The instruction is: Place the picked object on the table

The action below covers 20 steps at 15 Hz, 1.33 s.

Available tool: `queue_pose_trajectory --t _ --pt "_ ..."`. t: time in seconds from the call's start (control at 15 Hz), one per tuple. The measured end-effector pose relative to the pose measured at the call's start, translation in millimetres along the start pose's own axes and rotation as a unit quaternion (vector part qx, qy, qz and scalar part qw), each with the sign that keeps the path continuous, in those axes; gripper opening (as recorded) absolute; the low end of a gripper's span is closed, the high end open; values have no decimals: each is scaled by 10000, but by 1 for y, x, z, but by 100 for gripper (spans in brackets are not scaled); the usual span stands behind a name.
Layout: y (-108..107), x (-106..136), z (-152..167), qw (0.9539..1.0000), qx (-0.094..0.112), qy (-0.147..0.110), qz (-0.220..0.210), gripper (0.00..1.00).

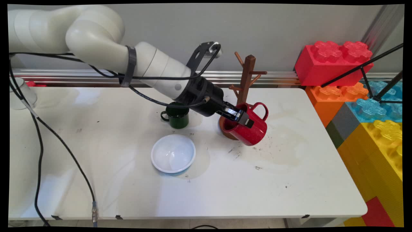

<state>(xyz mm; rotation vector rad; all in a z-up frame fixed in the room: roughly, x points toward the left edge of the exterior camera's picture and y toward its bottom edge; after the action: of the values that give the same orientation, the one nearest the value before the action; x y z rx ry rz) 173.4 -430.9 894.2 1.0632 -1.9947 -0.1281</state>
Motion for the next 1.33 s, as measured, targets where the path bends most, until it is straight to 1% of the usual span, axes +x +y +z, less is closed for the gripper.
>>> queue_pose_trajectory --t 0.2,0.53,0.6,0.8,1.0,1.2,1.33 --pt "8 11 -5 9997 93 -154 147 0" --pt "16 22 -7 9985 255 -406 275 0" --pt "17 24 -7 9979 313 -473 301 0" --pt "20 30 -5 9953 473 -740 412 0" --pt "23 32 -3 9928 546 -952 488 0" --pt "26 31 1 9877 640 -1258 674 0" --pt "26 31 4 9849 678 -1388 777 0"
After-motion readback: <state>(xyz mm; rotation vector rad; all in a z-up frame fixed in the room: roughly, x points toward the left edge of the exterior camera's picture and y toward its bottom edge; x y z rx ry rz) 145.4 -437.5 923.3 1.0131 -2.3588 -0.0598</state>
